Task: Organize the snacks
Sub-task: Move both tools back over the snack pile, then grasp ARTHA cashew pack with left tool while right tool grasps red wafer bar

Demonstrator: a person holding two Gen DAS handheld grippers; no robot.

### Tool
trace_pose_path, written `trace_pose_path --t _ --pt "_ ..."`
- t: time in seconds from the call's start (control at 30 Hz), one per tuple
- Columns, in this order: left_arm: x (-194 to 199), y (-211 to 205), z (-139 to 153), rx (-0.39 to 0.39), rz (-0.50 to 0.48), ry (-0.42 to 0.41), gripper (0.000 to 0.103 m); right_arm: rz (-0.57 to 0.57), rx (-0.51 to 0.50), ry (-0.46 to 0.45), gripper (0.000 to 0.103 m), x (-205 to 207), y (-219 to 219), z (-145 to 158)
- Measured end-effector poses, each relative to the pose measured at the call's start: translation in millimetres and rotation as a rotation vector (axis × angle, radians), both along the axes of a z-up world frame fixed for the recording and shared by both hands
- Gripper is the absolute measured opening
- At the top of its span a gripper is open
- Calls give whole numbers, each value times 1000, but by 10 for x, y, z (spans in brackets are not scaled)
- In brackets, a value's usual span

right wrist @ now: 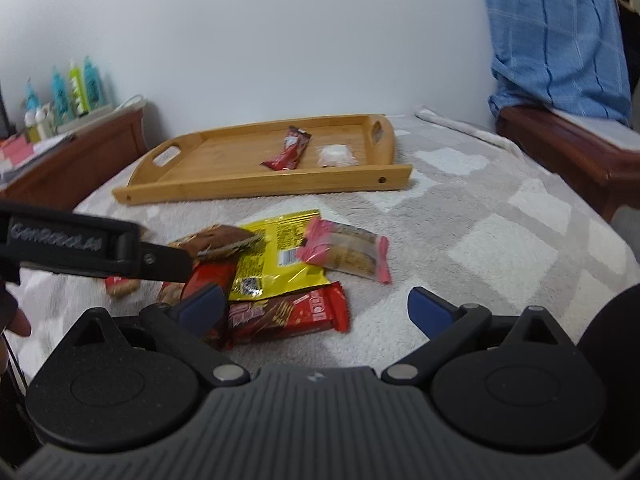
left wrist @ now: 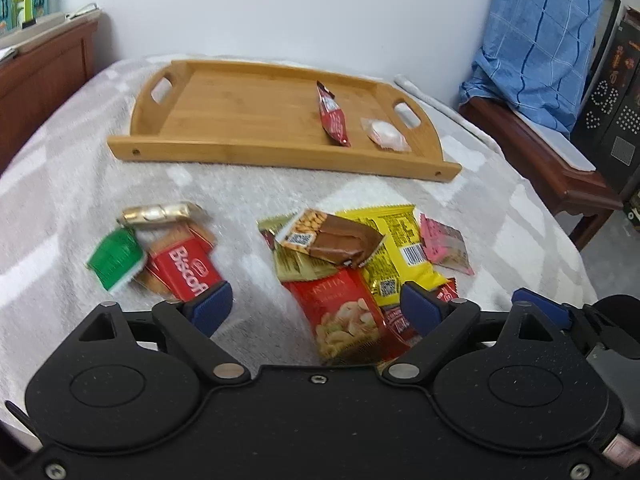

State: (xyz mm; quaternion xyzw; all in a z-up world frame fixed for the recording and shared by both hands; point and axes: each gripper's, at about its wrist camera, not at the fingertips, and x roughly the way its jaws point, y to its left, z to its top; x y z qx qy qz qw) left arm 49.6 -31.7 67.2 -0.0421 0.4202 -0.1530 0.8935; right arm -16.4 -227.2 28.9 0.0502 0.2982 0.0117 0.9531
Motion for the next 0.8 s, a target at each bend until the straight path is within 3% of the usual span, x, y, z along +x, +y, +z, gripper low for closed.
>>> trace_pose_path --t 0.17,0.33,0.43,0.57,0.8 --pt "78 -56 -91 -12 -12 70 69 42 -42 1 100 -19 97 -16" --pt "162 -96 -200 -44 5 133 64 48 -45 6 100 -11 113 -32" --pt "209 -117 -276 -74 14 164 54 48 -45 10 100 -4 113 -41" --pt "216 -146 -273 -70 15 153 45 52 -45 12 100 2 114 -51" --pt "181 -22 -193 -66 19 139 42 33 -29 11 99 13 86 -50"
